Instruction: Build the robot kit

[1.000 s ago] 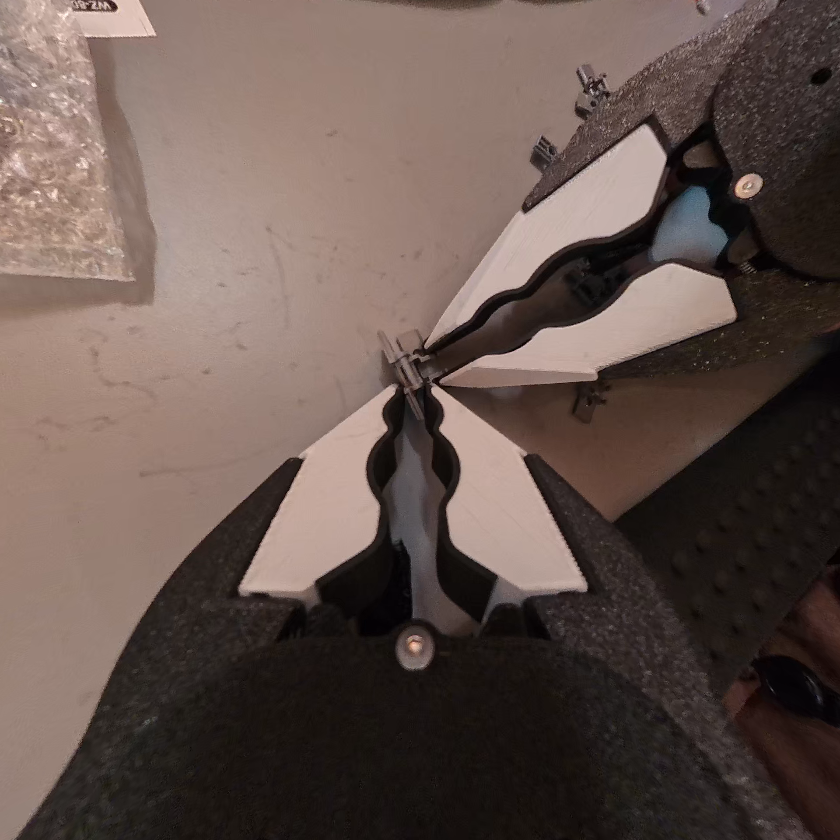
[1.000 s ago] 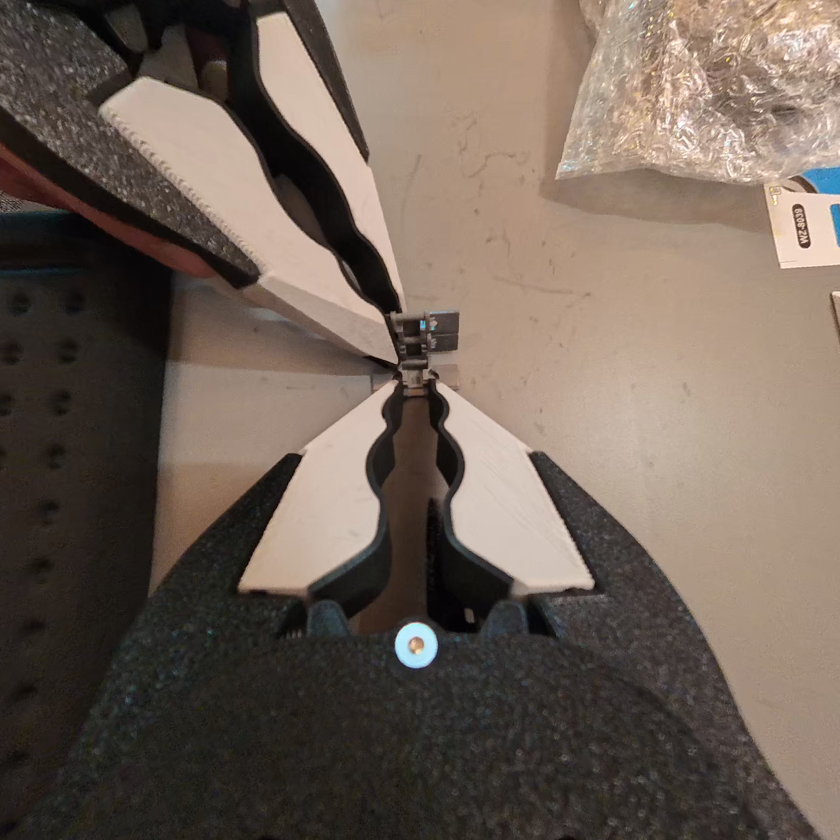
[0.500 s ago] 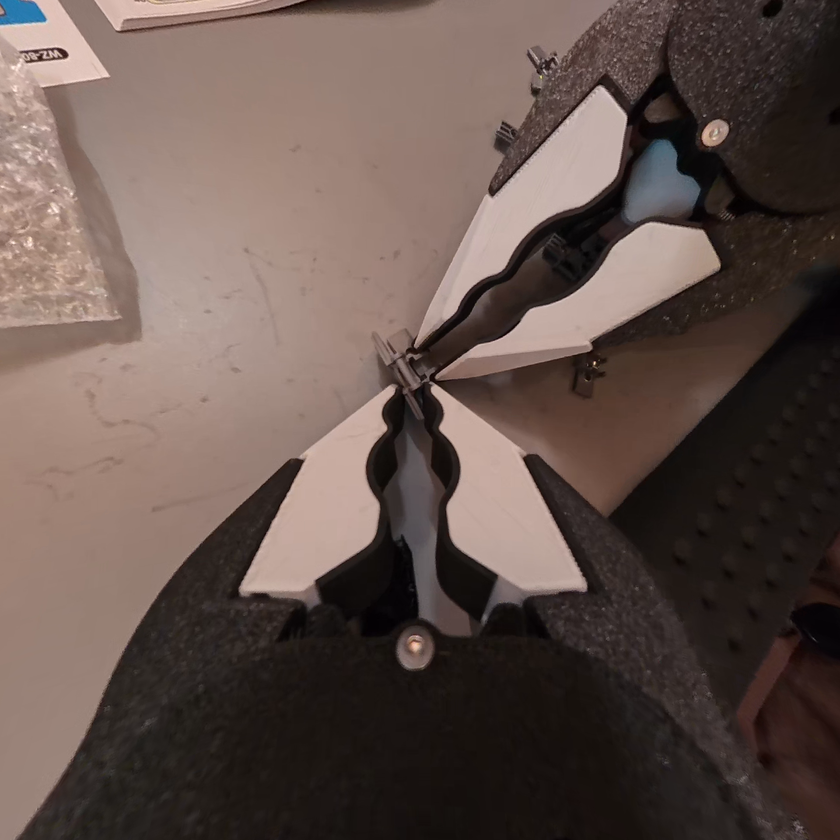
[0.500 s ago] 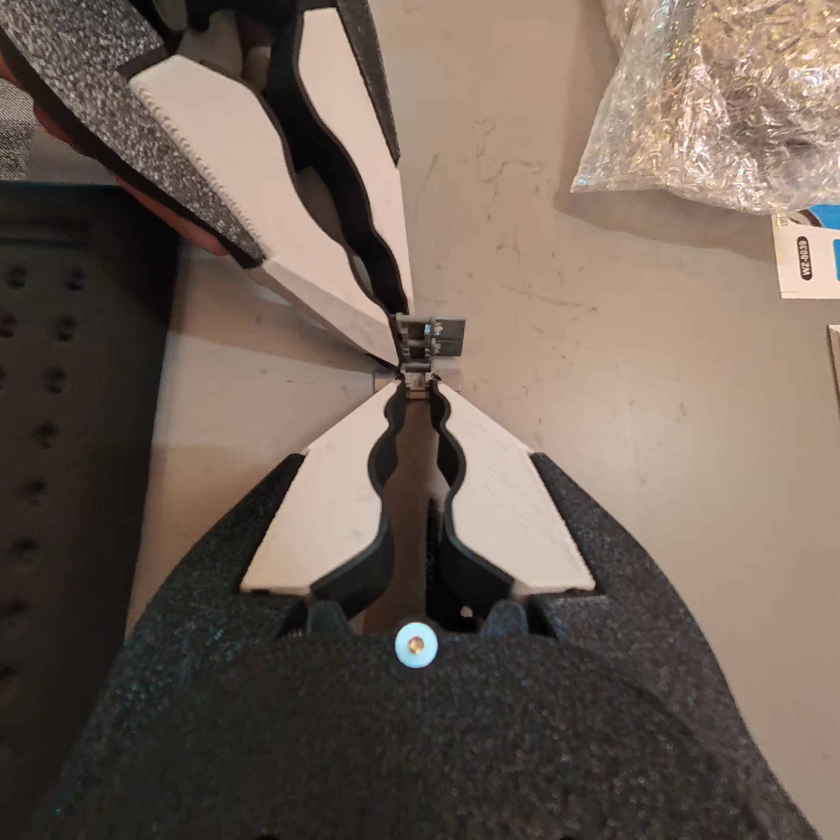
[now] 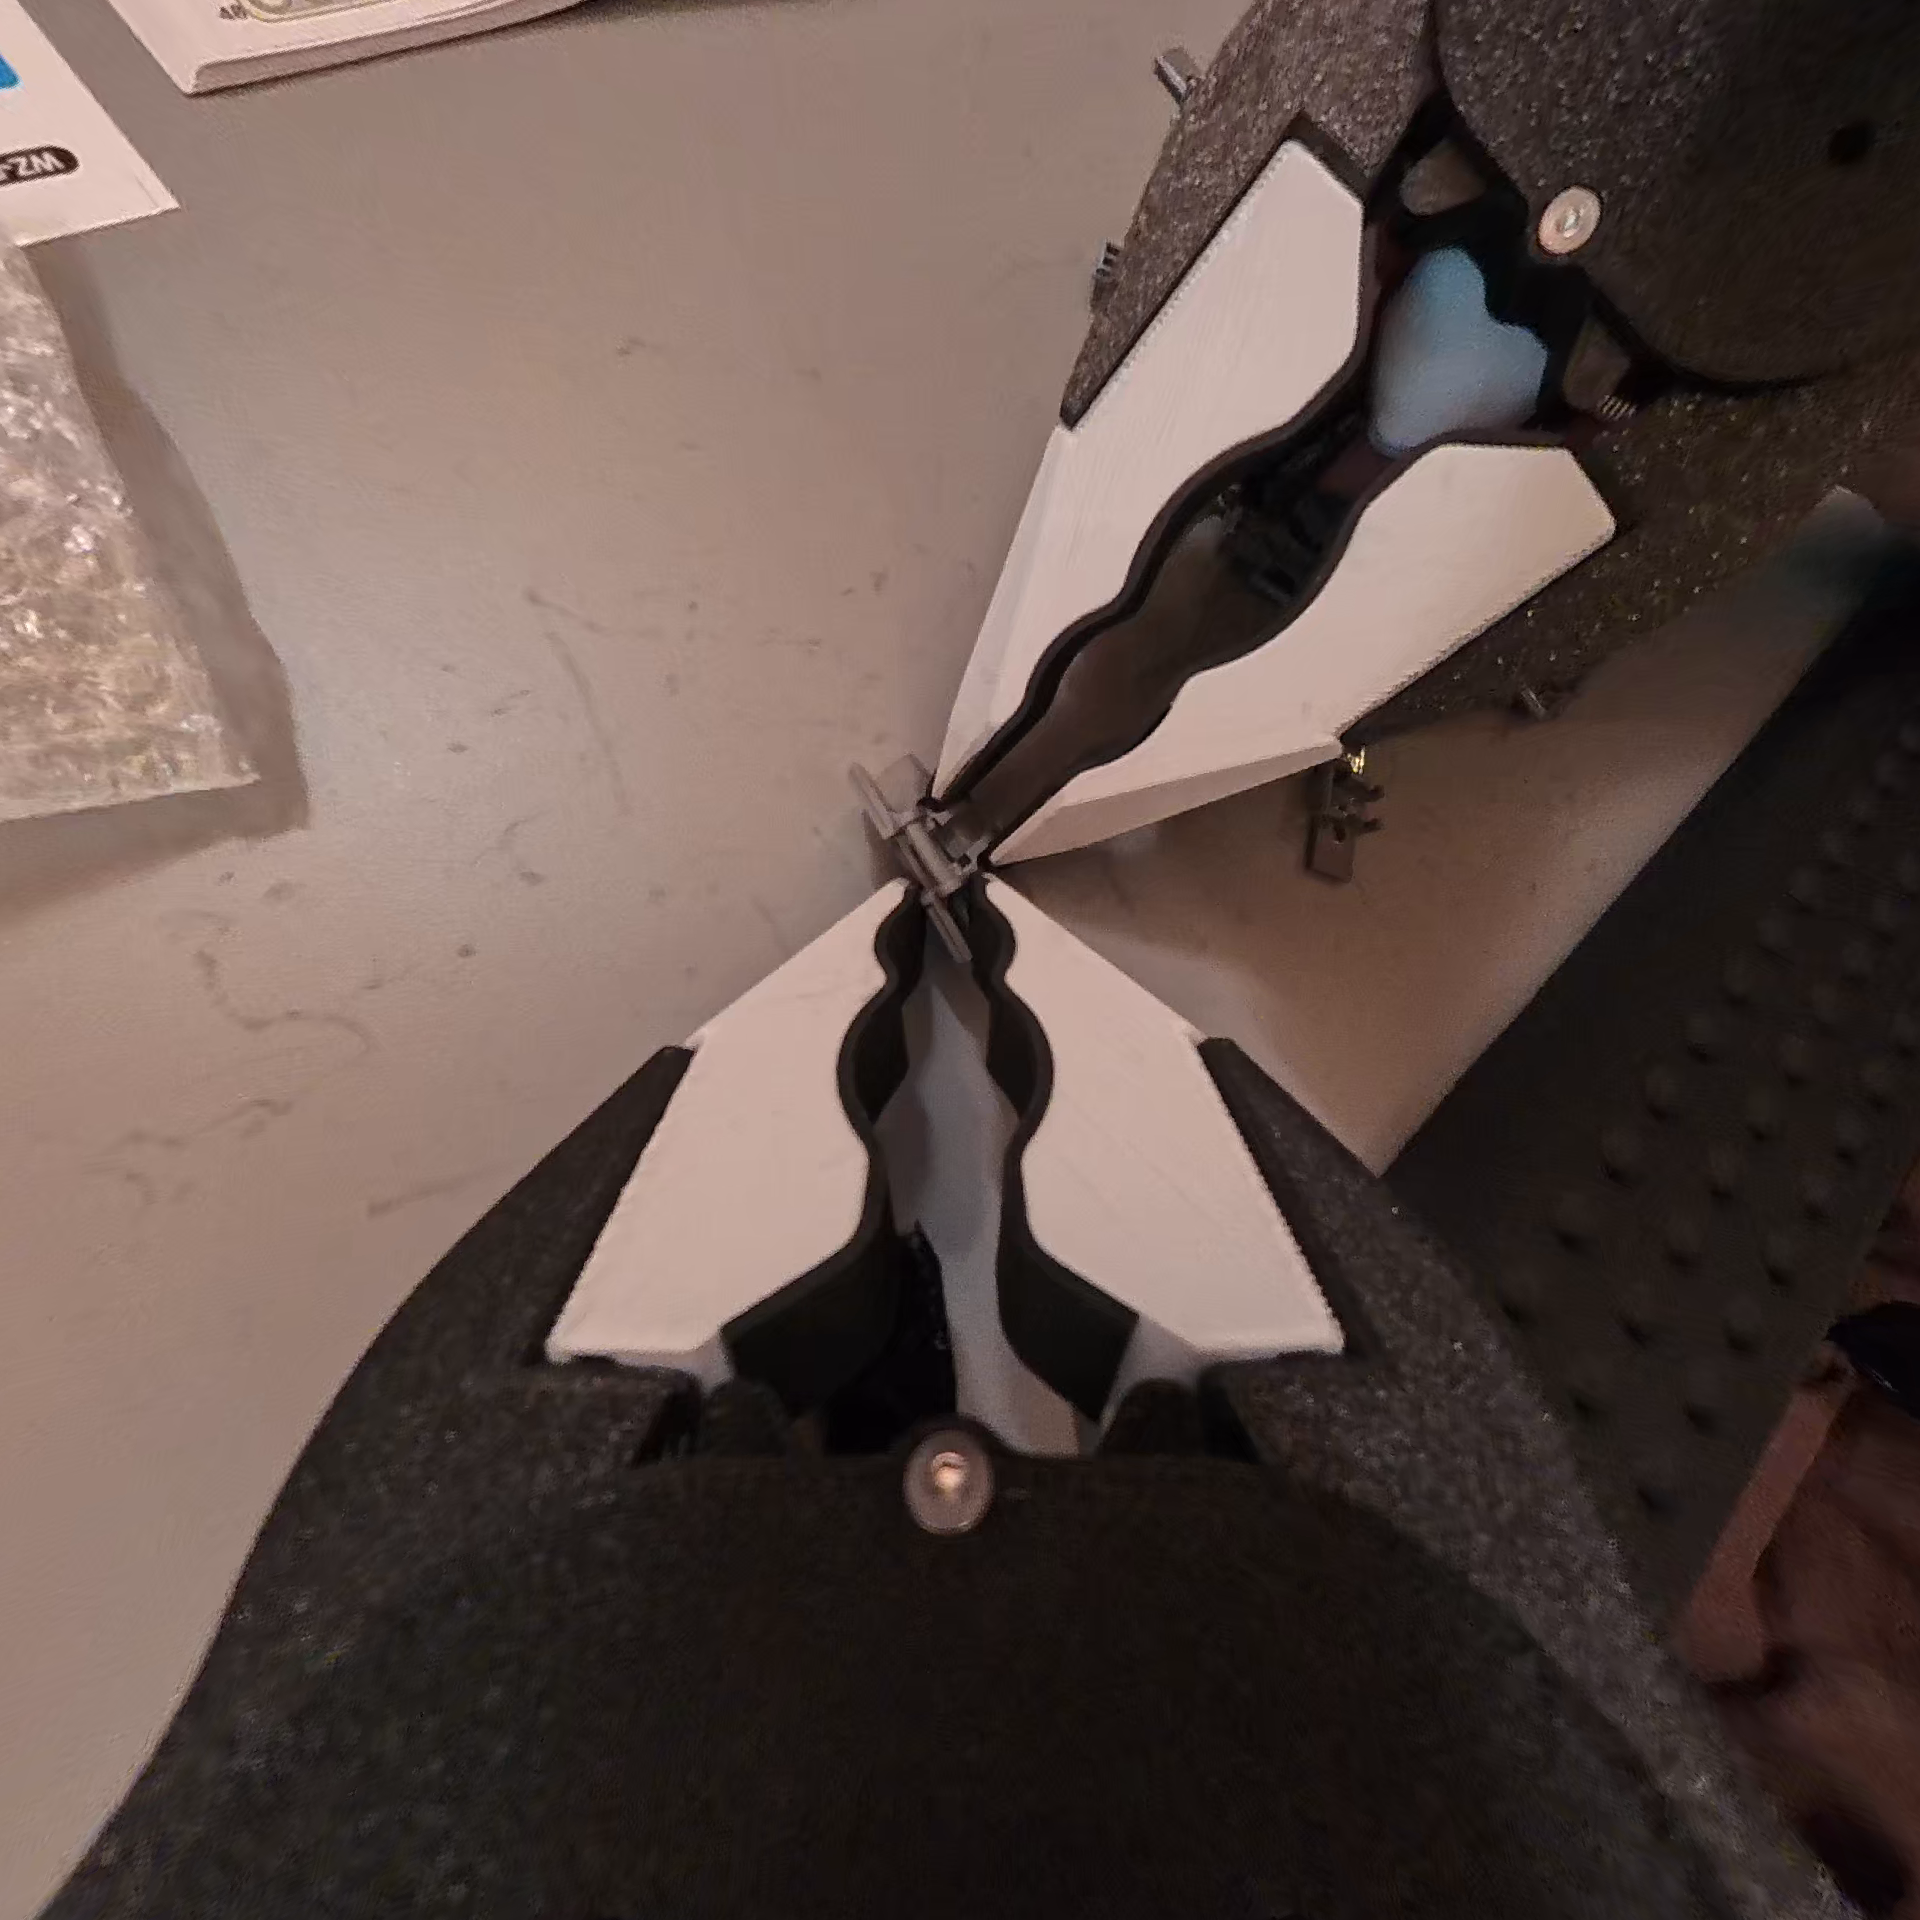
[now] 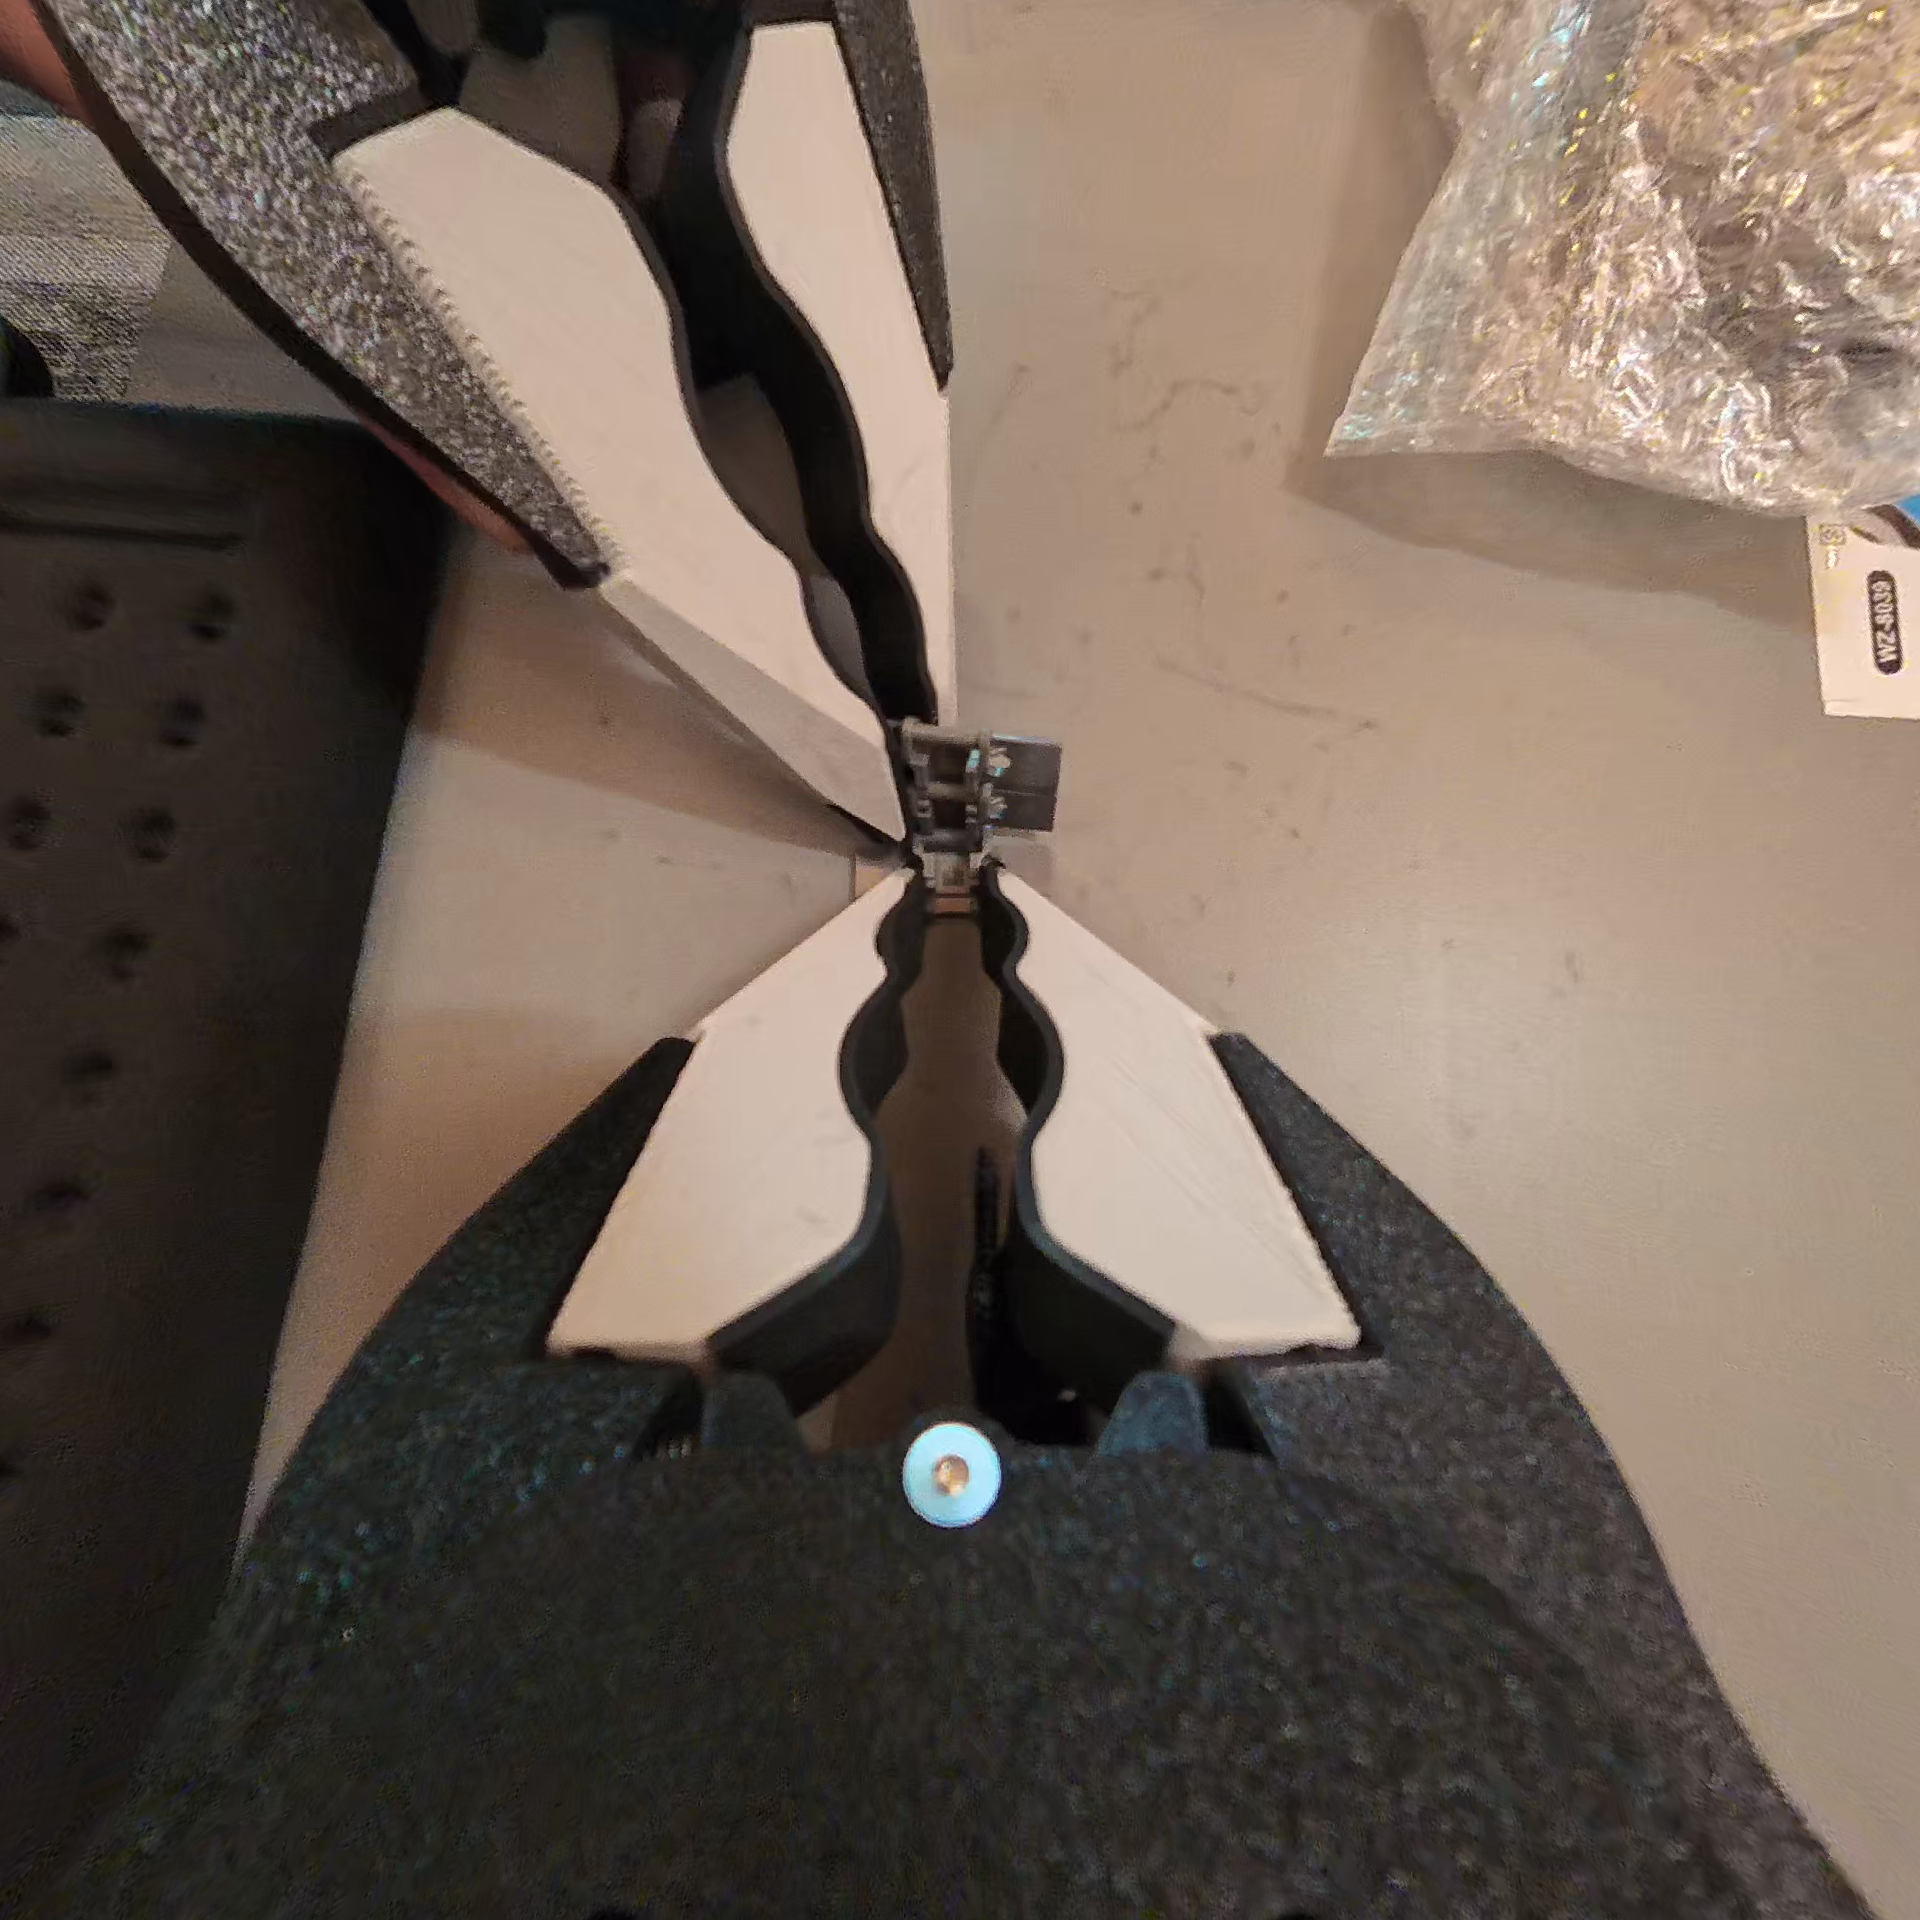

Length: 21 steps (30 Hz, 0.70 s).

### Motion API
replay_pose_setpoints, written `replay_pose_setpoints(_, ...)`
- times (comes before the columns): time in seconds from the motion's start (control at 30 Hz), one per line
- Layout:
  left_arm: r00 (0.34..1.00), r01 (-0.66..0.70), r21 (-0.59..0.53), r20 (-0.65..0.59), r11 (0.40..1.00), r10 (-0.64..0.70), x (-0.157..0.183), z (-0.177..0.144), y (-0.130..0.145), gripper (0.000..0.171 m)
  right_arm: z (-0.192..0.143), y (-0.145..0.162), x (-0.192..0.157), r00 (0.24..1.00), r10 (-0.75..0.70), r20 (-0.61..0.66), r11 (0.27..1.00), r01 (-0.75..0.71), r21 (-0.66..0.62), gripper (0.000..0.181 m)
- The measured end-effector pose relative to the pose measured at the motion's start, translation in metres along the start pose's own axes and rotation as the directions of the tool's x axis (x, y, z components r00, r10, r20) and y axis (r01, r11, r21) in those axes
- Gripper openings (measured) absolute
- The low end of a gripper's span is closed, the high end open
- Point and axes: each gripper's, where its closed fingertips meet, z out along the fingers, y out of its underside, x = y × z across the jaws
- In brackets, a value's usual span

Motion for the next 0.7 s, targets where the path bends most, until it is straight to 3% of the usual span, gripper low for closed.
replay_pose_setpoints(0.17, 0.997, 0.071, 0.009, -0.032, 0.997, -0.070, -0.002, 0.000, -0.001, 0.007, -0.002, 0.000, 0.001, 1.000, 0.024, -0.003, 1.000, -0.024, 0.002, 0.011)
replay_pose_setpoints(0.23, 0.997, 0.071, 0.037, -0.019, 0.997, -0.071, -0.007, -0.003, -0.003, 0.007, -0.011, -0.003, 0.004, 1.000, 0.027, -0.012, 0.999, -0.026, 0.022, 0.021)
replay_pose_setpoints(0.33, 0.996, 0.044, 0.187, -0.084, 0.981, -0.028, 0.004, -0.020, -0.024, 0.007, -0.043, -0.016, 0.014, 0.996, 0.091, 0.002, 0.985, -0.090, 0.148, 0.033)
replay_pose_setpoints(0.37, 0.992, 0.022, 0.244, -0.124, 0.969, 0.008, 0.014, -0.027, -0.033, 0.008, -0.054, -0.022, 0.015, 0.988, 0.148, 0.053, 0.965, -0.156, 0.210, 0.033)
replay_pose_setpoints(0.43, 0.974, -0.041, 0.338, -0.198, 0.940, 0.113, 0.039, -0.042, -0.046, 0.008, -0.071, -0.033, 0.003, 0.932, 0.239, 0.272, 0.904, -0.316, 0.288, 0.044)
replay_pose_setpoints(0.53, 0.922, -0.125, 0.403, -0.290, 0.907, 0.256, 0.076, -0.054, -0.052, 0.007, -0.096, -0.049, -0.033, 0.789, 0.178, 0.588, 0.853, -0.422, 0.307, 0.044)
replay_pose_setpoints(0.63, 0.883, -0.135, 0.429, -0.357, 0.893, 0.305, 0.098, -0.061, -0.055, 0.007, -0.105, -0.046, -0.061, 0.737, 0.069, 0.673, 0.886, -0.355, 0.298, 0.024)
replay_pose_setpoints(0.7, 0.878, -0.145, 0.426, -0.360, 0.893, 0.314, 0.102, -0.062, -0.055, 0.007, -0.108, -0.045, -0.066, 0.743, 0.047, 0.667, 0.888, -0.338, 0.313, 0.023)
